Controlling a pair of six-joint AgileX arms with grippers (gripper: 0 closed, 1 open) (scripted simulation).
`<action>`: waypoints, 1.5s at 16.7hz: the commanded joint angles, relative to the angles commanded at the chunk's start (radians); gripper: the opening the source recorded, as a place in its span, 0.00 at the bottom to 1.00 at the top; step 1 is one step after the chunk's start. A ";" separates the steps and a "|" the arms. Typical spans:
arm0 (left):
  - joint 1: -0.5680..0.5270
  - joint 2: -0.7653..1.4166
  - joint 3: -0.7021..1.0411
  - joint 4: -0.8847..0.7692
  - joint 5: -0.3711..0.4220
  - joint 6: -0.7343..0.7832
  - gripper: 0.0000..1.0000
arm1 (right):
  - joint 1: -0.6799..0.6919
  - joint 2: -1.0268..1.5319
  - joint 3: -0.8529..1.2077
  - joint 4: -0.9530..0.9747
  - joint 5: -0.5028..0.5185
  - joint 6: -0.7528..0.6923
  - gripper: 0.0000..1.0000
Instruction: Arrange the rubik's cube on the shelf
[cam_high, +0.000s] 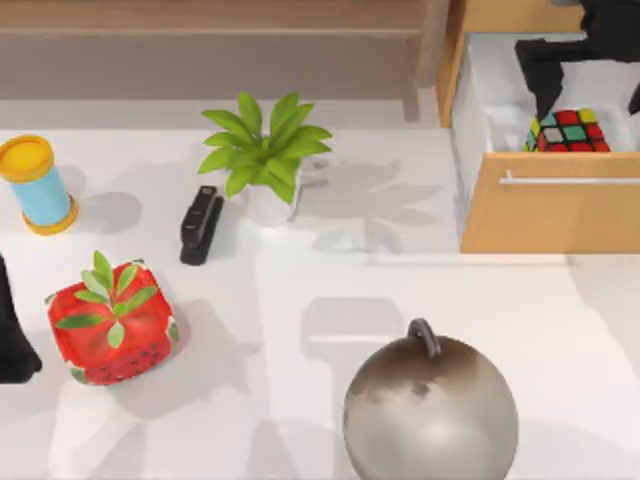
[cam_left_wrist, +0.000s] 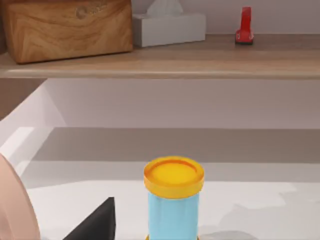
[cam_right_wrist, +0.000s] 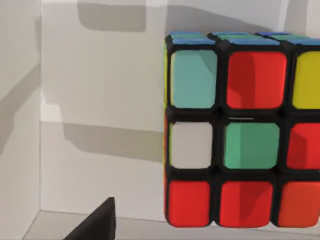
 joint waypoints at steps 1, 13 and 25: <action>0.000 0.000 0.000 0.000 0.000 0.000 1.00 | -0.003 -0.010 -0.013 0.003 -0.001 -0.002 1.00; 0.000 0.000 0.000 0.000 0.000 0.000 1.00 | -0.001 0.022 -0.198 0.219 0.000 0.002 1.00; 0.000 0.000 0.000 0.000 0.000 0.000 1.00 | -0.001 0.024 -0.197 0.222 0.000 0.002 0.40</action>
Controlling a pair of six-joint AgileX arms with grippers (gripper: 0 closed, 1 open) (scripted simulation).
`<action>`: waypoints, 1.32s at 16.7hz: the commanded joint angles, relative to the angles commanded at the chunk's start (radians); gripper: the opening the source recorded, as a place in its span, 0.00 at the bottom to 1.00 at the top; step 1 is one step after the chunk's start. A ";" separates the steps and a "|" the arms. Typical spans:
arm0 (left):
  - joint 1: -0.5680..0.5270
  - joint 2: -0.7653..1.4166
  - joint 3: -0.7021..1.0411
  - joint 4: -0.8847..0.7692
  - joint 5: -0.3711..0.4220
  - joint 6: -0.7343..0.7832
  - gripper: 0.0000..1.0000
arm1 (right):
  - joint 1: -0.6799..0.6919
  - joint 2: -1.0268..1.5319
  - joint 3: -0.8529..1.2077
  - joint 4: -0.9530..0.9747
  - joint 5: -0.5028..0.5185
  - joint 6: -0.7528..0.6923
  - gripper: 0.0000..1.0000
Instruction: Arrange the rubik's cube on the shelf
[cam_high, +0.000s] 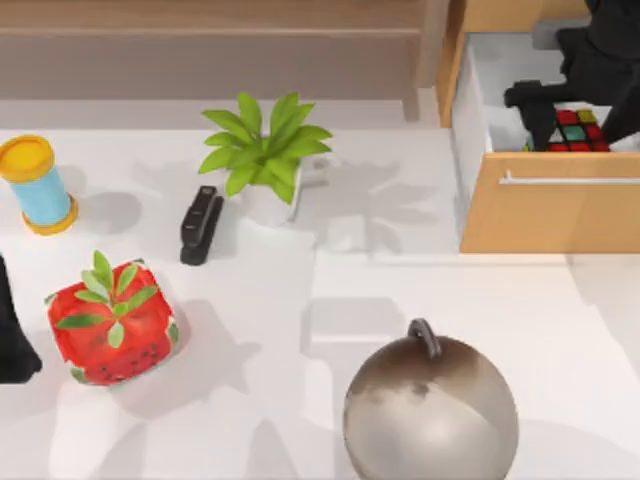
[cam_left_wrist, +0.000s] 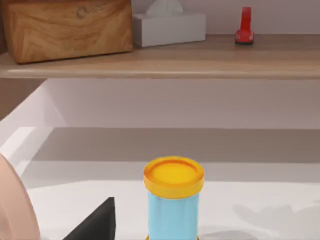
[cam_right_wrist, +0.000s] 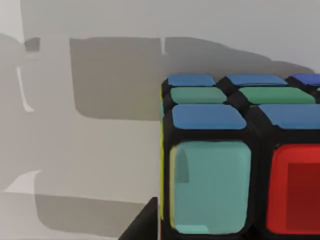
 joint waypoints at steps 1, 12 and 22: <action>0.000 0.000 0.000 0.000 0.000 0.000 1.00 | 0.000 0.000 0.000 0.000 0.000 0.000 0.32; 0.000 0.000 0.000 0.000 0.000 0.000 1.00 | 0.000 0.000 0.000 0.000 0.000 0.000 0.00; 0.000 0.000 0.000 0.000 0.000 0.000 1.00 | 0.002 -0.058 0.020 -0.112 0.033 0.030 0.00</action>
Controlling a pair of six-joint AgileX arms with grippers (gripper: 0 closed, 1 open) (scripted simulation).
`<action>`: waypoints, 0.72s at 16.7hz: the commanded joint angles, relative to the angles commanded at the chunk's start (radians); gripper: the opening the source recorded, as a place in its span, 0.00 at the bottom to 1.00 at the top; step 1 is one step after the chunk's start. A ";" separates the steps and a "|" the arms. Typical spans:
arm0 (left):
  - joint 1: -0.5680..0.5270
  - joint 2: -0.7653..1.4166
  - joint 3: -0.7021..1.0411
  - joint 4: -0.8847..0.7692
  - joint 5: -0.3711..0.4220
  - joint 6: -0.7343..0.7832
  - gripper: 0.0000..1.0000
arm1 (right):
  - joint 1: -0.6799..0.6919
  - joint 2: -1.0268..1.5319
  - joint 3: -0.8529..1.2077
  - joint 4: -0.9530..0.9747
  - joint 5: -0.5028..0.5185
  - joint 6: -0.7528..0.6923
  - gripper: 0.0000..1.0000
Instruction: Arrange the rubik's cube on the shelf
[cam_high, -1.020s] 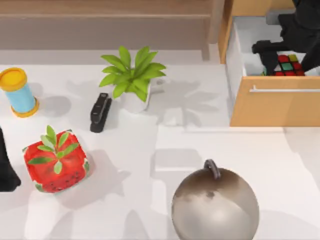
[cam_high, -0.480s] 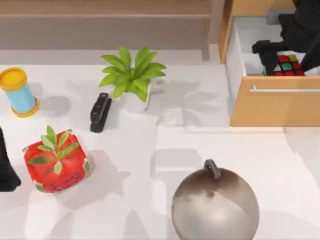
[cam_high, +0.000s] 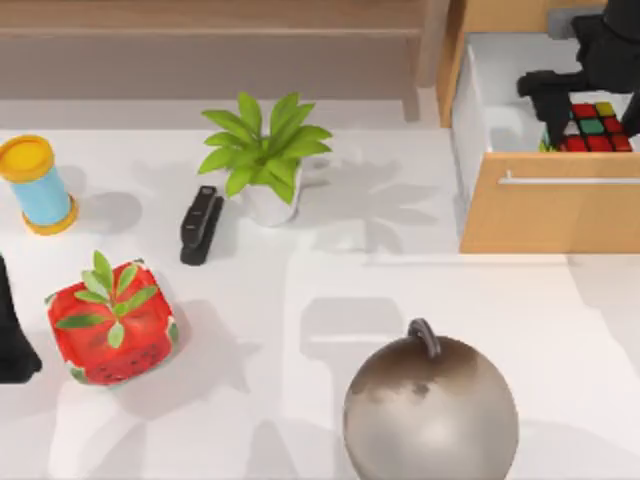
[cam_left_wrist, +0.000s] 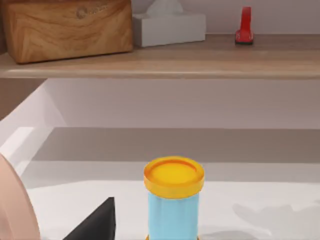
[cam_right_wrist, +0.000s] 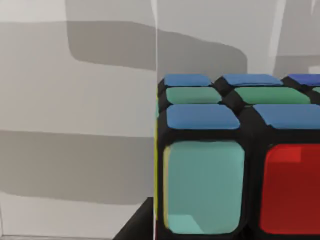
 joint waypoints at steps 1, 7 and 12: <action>0.000 0.000 0.000 0.000 0.000 0.000 1.00 | -0.003 0.004 0.017 -0.007 -0.003 0.001 0.00; 0.000 0.000 0.000 0.000 0.000 0.000 1.00 | -0.002 0.073 0.127 -0.021 -0.033 -0.028 0.00; 0.000 0.000 0.000 0.000 0.000 0.000 1.00 | -0.001 0.064 0.116 -0.021 -0.032 -0.026 0.00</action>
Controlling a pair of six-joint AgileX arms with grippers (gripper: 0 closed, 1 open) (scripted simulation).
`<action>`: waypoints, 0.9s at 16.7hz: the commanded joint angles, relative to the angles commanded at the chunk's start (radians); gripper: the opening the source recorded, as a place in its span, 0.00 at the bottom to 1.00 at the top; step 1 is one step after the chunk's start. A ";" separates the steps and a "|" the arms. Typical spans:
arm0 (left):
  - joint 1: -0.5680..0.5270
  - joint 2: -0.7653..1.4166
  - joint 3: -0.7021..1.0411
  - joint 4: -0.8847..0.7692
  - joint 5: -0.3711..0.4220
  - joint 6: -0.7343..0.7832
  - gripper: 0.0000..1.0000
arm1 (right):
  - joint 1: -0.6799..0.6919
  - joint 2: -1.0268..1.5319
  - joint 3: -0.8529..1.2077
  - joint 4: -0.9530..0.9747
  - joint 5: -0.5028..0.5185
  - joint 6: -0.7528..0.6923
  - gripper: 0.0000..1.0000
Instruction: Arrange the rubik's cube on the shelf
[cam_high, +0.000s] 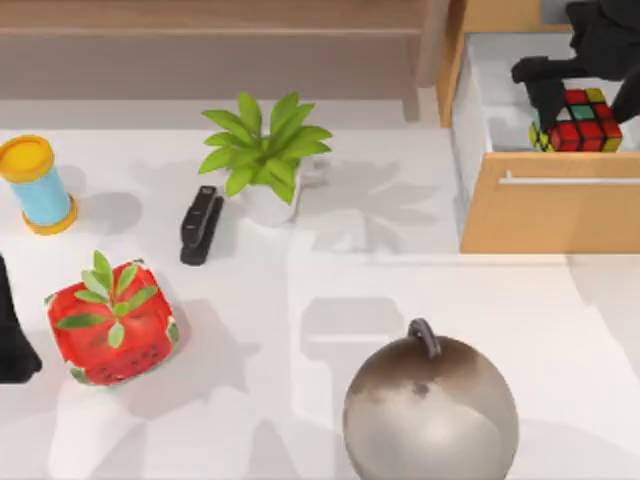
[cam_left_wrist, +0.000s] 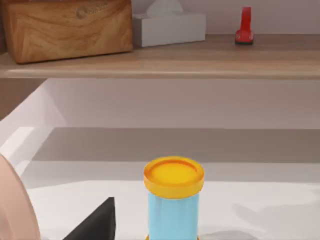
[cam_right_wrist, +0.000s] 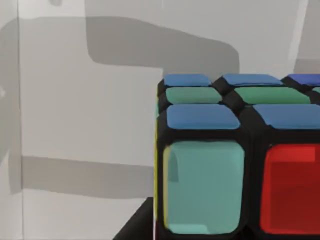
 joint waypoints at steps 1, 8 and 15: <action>0.000 0.000 0.000 0.000 0.000 0.000 1.00 | 0.002 -0.006 -0.004 0.000 0.001 -0.001 0.00; 0.000 0.000 0.000 0.000 0.000 0.000 1.00 | 0.094 -0.250 -0.101 0.087 0.060 -0.032 0.00; 0.000 0.000 0.000 0.000 0.000 0.000 1.00 | 0.279 -0.596 -0.209 0.467 0.180 -0.089 0.00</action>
